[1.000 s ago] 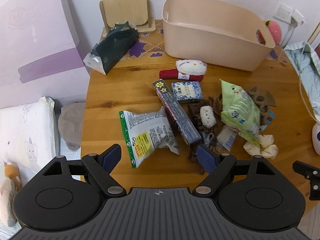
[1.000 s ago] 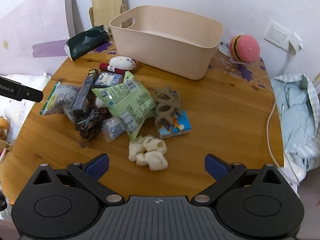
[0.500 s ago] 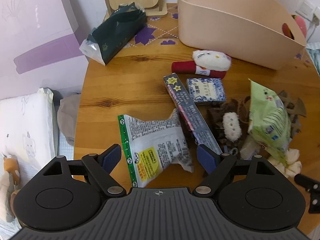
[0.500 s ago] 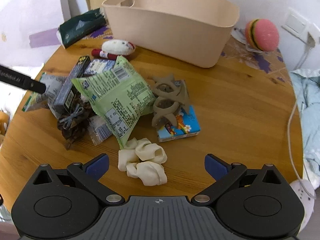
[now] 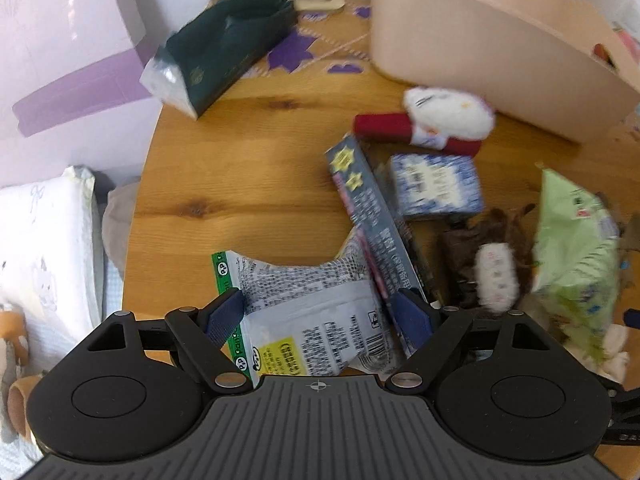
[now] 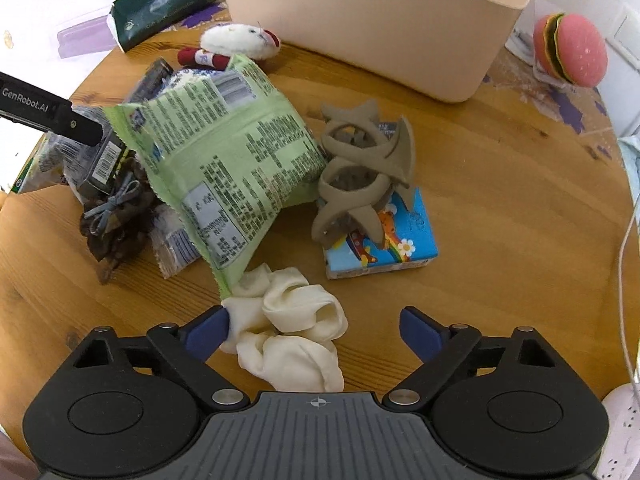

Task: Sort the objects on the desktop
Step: 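Grasp the white-and-green snack bag with the left tool while the right tool grasps the white cloth bundle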

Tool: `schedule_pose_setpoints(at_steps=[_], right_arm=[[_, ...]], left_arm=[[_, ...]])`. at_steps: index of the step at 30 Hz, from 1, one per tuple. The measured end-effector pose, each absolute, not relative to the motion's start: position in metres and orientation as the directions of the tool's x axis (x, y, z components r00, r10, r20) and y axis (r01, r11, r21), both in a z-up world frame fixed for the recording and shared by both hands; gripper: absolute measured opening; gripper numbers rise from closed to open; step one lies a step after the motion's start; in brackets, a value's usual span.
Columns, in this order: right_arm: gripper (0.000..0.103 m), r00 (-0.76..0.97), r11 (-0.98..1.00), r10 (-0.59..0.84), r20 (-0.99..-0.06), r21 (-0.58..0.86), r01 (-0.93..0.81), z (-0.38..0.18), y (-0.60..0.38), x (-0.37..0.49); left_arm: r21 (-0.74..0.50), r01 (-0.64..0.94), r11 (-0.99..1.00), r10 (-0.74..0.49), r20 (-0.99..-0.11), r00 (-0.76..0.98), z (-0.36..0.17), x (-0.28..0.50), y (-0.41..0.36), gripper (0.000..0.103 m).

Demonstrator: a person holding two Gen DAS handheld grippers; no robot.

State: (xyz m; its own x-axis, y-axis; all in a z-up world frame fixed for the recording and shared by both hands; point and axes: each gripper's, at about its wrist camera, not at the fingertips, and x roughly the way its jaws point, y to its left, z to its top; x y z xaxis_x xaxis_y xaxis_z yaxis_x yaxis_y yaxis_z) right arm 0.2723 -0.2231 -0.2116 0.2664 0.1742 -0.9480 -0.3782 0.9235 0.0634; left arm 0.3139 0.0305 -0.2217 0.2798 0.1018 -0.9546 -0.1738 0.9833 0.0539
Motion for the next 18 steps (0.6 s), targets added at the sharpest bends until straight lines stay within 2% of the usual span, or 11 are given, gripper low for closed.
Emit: schedule_pose_setpoints(at_steps=[5,6,7,13,18], right_arm=[[0.085,0.261,0.93,0.179,-0.949,0.077,-0.36,-0.217,-0.223,0.274],[0.082,0.272,0.93,0.177,-0.946,0.07,-0.362,-0.216,-0.222,0.274],[0.078,0.283,0.927,0.179,-0.942,0.065,-0.37,-0.215,-0.221,0.274],[0.055,0.324,0.914,0.18,-0.929,0.036,-0.405,-0.214,-0.216,0.272],[0.034,0.328,0.902,0.208,-0.921,0.051,-0.429,-0.211,-0.218,0.267]], left_arm=[[0.076,-0.185,0.98,0.128,-0.95,0.285,-0.234,0.312,0.036,0.083],[0.067,-0.194,0.979,0.12,-0.952,0.28,-0.237,0.312,0.038,0.077],[0.059,-0.205,0.977,0.115,-0.955,0.273,-0.24,0.312,0.041,0.073],[0.056,-0.209,0.976,0.118,-0.948,0.296,-0.242,0.301,0.044,0.062],[0.053,-0.22,0.974,0.121,-0.943,0.31,-0.238,0.292,0.047,0.057]])
